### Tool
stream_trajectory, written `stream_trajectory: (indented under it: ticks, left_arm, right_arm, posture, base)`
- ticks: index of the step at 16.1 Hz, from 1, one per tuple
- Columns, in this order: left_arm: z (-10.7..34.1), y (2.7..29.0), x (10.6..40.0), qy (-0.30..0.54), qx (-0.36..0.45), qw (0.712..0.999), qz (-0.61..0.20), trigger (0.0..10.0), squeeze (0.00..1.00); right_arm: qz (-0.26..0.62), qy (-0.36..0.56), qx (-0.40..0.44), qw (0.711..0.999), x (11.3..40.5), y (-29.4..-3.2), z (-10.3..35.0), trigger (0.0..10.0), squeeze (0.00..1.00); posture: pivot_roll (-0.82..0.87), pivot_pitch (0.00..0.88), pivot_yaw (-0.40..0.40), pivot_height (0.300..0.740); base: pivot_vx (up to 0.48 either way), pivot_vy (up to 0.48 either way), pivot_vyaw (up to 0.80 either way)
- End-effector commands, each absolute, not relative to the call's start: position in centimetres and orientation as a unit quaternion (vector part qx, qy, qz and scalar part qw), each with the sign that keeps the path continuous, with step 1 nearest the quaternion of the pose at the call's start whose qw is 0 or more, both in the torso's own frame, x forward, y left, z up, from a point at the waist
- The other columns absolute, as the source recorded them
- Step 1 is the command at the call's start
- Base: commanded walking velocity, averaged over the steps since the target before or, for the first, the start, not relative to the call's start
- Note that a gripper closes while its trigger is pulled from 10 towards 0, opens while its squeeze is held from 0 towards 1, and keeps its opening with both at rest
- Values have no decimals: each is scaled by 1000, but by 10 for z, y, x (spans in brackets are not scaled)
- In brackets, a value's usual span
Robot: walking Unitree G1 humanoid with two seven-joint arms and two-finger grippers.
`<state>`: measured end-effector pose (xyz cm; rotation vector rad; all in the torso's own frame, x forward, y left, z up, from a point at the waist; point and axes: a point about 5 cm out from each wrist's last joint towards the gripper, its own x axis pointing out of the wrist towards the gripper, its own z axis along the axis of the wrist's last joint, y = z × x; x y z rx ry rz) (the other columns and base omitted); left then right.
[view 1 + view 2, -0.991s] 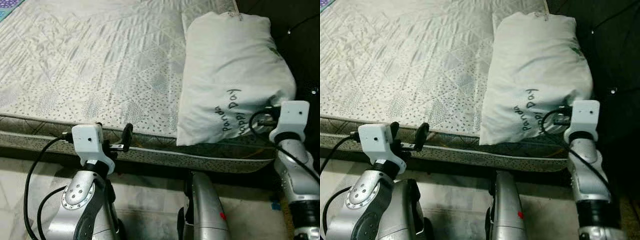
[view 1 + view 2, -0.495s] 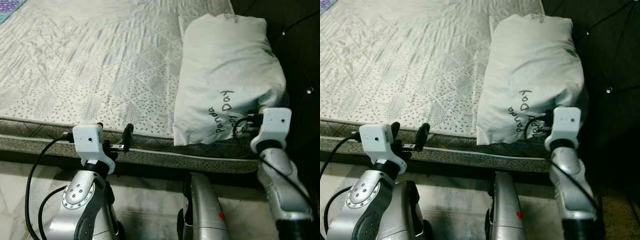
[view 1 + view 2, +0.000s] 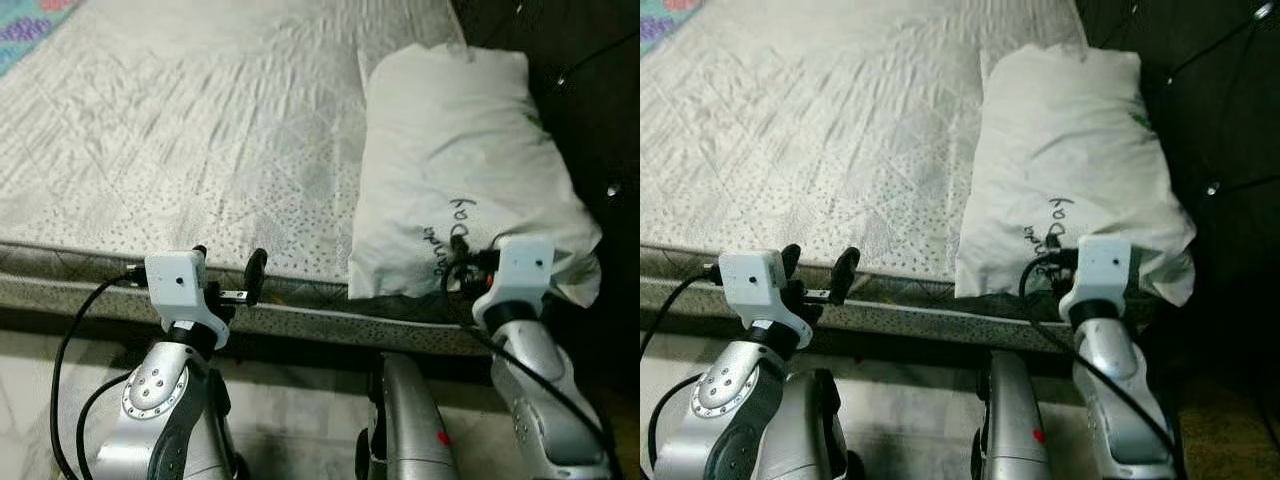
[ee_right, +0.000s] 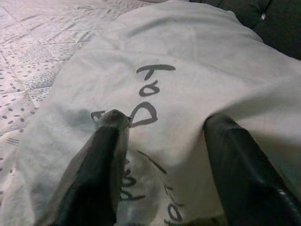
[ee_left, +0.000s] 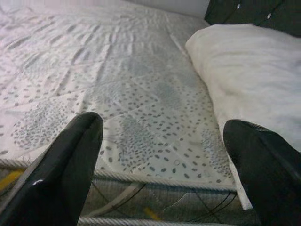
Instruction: Clean up the room
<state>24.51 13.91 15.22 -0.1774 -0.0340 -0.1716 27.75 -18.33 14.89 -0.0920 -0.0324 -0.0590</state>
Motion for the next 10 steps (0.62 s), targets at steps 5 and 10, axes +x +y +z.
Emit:
stream_trajectory:
  ticks: [5, 10]
  left_arm:
    - [146, 146, 244, -18, -86, 994, -71, 10000, 0]
    - [143, 152, 250, -27, -80, 995, -58, 10000, 0]
  right_arm:
    - [-15, -26, -44, 999, 277, -179, 155, 10000, 1000]
    - [-4, -30, -23, 999, 286, -172, 156, 10000, 1000]
  posture:
    - [-19, 25, -35, 528]
    - [-24, 0, -39, 528]
  base:
    - [0, 0, 0]
    - [0, 0, 0]
